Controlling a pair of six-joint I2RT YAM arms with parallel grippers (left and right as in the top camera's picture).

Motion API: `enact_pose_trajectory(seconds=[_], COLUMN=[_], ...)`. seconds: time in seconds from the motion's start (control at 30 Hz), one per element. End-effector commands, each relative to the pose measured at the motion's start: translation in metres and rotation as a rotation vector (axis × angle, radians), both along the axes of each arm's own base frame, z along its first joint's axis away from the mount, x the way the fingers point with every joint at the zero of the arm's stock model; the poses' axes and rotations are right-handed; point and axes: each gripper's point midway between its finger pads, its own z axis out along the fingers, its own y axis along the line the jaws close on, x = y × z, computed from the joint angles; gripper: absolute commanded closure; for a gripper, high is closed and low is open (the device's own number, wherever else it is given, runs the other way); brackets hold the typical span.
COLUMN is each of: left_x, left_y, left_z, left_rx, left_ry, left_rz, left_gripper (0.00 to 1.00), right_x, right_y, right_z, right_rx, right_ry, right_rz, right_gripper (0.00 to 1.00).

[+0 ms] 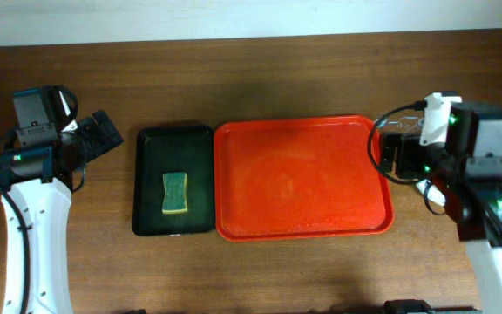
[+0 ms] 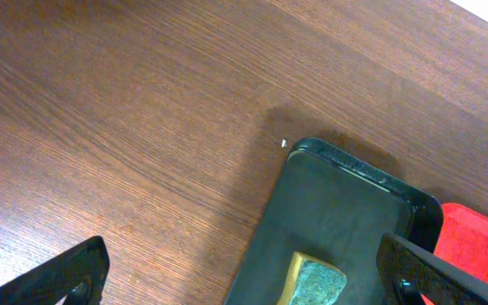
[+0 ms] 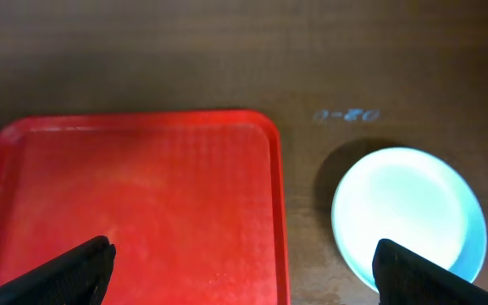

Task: Clean dirty plates on tray and stack at the side
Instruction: 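Release the plate and withdraw the right gripper from the stack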

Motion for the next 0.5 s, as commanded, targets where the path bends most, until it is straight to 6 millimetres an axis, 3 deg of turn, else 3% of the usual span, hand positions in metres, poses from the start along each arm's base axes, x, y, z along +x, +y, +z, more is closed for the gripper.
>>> enact_pose_trajectory(seconds=[0.0,0.3,0.47], left_x=[0.002,0.002,0.002], left_y=[0.000,0.000,0.000], left_z=[0.014,0.014,0.014], left_rx=[-0.003,-0.003,-0.003], left_ry=[-0.041,-0.041,-0.041], left_rz=[0.006,0.006,0.006], left_gripper=[0.01,0.01,0.01], right_x=[-0.015,-0.089,-0.156], right_y=[0.000,-0.010,-0.010], right_z=[0.019,0.096,0.135], right_rx=[-0.009,-0.048,-0.049], right_ry=[-0.071,-0.403,-0.644], right_rz=[0.000,-0.054,-0.066], right_gripper=[0.02,0.02,0.02])
